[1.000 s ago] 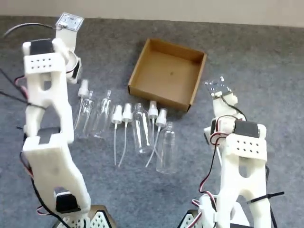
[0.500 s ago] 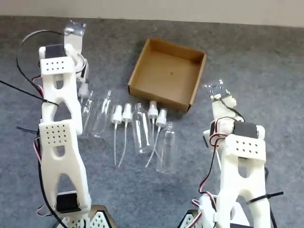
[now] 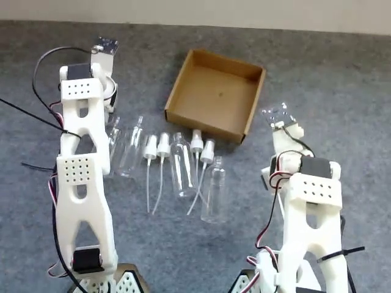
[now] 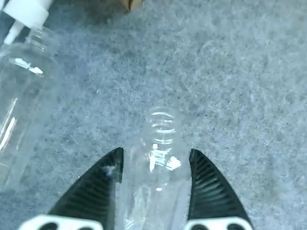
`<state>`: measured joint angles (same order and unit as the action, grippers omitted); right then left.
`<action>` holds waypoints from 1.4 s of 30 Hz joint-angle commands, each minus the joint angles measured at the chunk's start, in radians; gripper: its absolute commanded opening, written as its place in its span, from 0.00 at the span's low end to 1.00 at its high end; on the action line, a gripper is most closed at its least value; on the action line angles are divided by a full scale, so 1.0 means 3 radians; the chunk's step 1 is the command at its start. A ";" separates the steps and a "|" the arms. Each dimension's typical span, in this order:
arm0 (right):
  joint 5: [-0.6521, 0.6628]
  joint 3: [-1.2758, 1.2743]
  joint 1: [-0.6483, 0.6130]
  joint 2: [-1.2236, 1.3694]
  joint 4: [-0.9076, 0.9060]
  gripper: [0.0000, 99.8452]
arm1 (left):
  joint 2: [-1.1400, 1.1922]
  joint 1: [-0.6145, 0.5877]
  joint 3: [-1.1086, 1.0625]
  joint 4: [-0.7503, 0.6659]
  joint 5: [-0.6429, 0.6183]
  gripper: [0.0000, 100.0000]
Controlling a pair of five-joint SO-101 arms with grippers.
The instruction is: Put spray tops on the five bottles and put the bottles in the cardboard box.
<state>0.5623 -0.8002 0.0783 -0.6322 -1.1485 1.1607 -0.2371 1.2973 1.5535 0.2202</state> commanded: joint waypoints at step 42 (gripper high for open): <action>-0.1427 -0.1194 -0.1915 -0.2892 0.1358 0.01 | -0.5603 0.2401 -0.3148 -0.1754 -0.1325 0.05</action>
<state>0.1450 -1.1362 -0.4895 -1.4270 -0.7695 -0.5025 0.3890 0.3859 1.1684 -0.1649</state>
